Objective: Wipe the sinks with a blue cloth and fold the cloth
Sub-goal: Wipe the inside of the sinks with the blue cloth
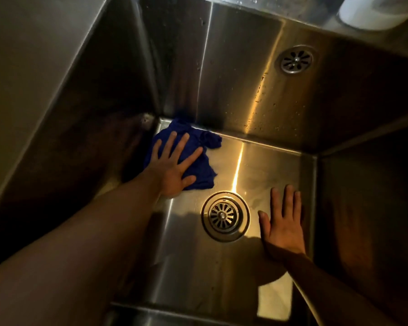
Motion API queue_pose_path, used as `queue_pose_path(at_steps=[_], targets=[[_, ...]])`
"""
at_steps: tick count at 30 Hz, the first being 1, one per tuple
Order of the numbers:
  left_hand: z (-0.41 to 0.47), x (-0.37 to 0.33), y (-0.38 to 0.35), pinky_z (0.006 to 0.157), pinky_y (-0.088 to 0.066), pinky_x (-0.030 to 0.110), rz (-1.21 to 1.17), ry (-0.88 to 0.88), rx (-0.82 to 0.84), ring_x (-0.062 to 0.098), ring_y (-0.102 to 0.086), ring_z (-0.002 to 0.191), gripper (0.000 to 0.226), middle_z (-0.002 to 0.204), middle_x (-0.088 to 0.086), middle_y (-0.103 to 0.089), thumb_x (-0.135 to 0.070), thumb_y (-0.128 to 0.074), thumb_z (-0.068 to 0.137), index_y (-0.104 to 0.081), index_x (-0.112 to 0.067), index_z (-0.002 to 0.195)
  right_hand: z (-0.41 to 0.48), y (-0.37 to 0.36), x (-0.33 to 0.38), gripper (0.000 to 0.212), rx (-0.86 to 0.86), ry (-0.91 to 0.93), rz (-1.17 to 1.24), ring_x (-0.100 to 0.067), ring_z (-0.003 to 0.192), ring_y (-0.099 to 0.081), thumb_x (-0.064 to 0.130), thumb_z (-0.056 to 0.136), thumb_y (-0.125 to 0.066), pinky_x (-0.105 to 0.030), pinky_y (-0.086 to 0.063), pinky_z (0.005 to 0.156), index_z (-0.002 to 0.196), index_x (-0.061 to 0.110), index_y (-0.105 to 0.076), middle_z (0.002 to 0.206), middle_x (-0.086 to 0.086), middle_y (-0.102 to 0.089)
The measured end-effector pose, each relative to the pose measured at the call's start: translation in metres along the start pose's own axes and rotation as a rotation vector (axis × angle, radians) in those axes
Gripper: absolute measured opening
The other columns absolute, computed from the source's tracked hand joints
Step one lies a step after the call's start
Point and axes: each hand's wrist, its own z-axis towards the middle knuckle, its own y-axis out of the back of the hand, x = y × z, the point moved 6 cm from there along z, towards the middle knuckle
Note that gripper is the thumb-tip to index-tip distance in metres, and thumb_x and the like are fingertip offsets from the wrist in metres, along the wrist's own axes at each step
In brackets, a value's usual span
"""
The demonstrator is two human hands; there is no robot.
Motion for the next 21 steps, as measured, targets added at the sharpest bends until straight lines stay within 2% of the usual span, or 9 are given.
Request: queue_pose_path(at_steps=[4, 7, 9, 10, 11, 13, 14, 17, 21], targets=[[-0.064, -0.016, -0.013, 0.11, 0.017, 0.056, 0.035, -0.046, 0.044, 0.036, 0.032, 0.138, 0.084, 0.153, 0.008, 0.032, -0.066, -0.034, 0.087, 0.03, -0.045, 0.137, -0.002, -0.002, -0.002, 0.069, 0.032, -0.001, 0.008, -0.031, 0.145, 0.018, 0.054, 0.093, -0.015, -0.045, 0.005, 0.119, 0.152, 0.02, -0.006, 0.158, -0.012, 0.012], [-0.112, -0.035, -0.012, 0.105, -0.021, 0.067, 0.072, -0.145, 0.118, 0.049, -0.016, 0.14, 0.089, 0.155, 0.021, -0.021, -0.064, -0.055, 0.076, -0.018, -0.032, 0.15, -0.003, -0.002, -0.003, 0.069, 0.068, -0.001, 0.031, -0.03, 0.144, 0.021, 0.055, 0.092, -0.013, -0.044, 0.008, 0.118, 0.151, 0.02, -0.003, 0.157, -0.01, 0.016], [-0.141, -0.042, -0.013, 0.096, -0.036, 0.067, 0.136, -0.221, 0.204, 0.049, -0.037, 0.131, 0.088, 0.146, 0.021, -0.04, -0.063, -0.064, 0.066, -0.038, -0.03, 0.143, -0.004, -0.001, -0.001, 0.071, 0.092, 0.01, 0.043, -0.03, 0.143, 0.024, 0.057, 0.091, -0.011, -0.043, 0.012, 0.117, 0.151, 0.021, -0.001, 0.156, -0.009, 0.019], [-0.153, -0.047, -0.017, 0.101, -0.031, 0.068, 0.194, -0.284, 0.255, 0.049, -0.032, 0.134, 0.087, 0.15, 0.021, -0.033, -0.064, -0.062, 0.067, -0.035, -0.032, 0.144, -0.003, -0.001, -0.001, 0.072, 0.11, 0.017, 0.046, -0.03, 0.142, 0.026, 0.059, 0.09, -0.009, -0.042, 0.013, 0.117, 0.151, 0.021, 0.001, 0.156, -0.009, 0.021], [-0.163, -0.051, -0.023, 0.111, -0.011, 0.067, 0.227, -0.351, 0.281, 0.049, -0.011, 0.141, 0.086, 0.157, 0.02, -0.011, -0.063, -0.057, 0.074, -0.022, -0.037, 0.148, -0.003, -0.001, -0.001, 0.075, 0.128, 0.026, 0.044, -0.031, 0.141, 0.028, 0.062, 0.088, -0.006, -0.042, 0.015, 0.116, 0.15, 0.02, 0.002, 0.155, -0.009, 0.023], [-0.18, -0.058, -0.042, 0.099, 0.035, 0.053, 0.235, -0.485, 0.404, 0.04, 0.042, 0.13, 0.08, 0.146, 0.009, 0.039, -0.056, -0.042, 0.089, 0.014, -0.045, 0.145, -0.003, -0.001, -0.002, 0.082, 0.166, 0.062, 0.025, -0.033, 0.139, 0.031, 0.07, 0.083, 0.006, -0.042, 0.019, 0.115, 0.148, 0.02, 0.007, 0.153, -0.01, 0.026], [-0.187, -0.062, -0.046, 0.091, 0.042, 0.048, 0.207, -0.527, 0.501, 0.036, 0.051, 0.121, 0.077, 0.139, 0.005, 0.048, -0.053, -0.039, 0.093, 0.019, -0.045, 0.143, -0.004, -0.001, -0.002, 0.086, 0.185, 0.081, 0.017, -0.034, 0.138, 0.033, 0.073, 0.079, 0.013, -0.042, 0.02, 0.114, 0.147, 0.02, 0.009, 0.152, -0.01, 0.028], [-0.194, -0.069, -0.049, 0.094, 0.038, 0.049, 0.195, -0.604, 0.65, 0.034, 0.049, 0.123, 0.074, 0.138, 0.002, 0.047, -0.047, -0.04, 0.096, 0.016, -0.045, 0.145, -0.004, 0.0, -0.007, 0.09, 0.236, 0.103, 0.008, -0.03, 0.135, 0.04, 0.077, 0.074, 0.016, -0.037, 0.026, 0.11, 0.146, 0.023, 0.016, 0.149, -0.007, 0.036], [-0.194, -0.071, -0.053, 0.091, 0.041, 0.048, 0.186, -0.657, 0.691, 0.034, 0.05, 0.122, 0.071, 0.14, 0.001, 0.046, -0.048, -0.038, 0.097, 0.015, -0.047, 0.145, -0.005, 0.003, -0.013, 0.081, 0.26, 0.131, -0.004, -0.022, 0.134, 0.043, 0.071, 0.08, -0.002, -0.029, 0.035, 0.101, 0.146, 0.029, 0.02, 0.147, 0.001, 0.042]])
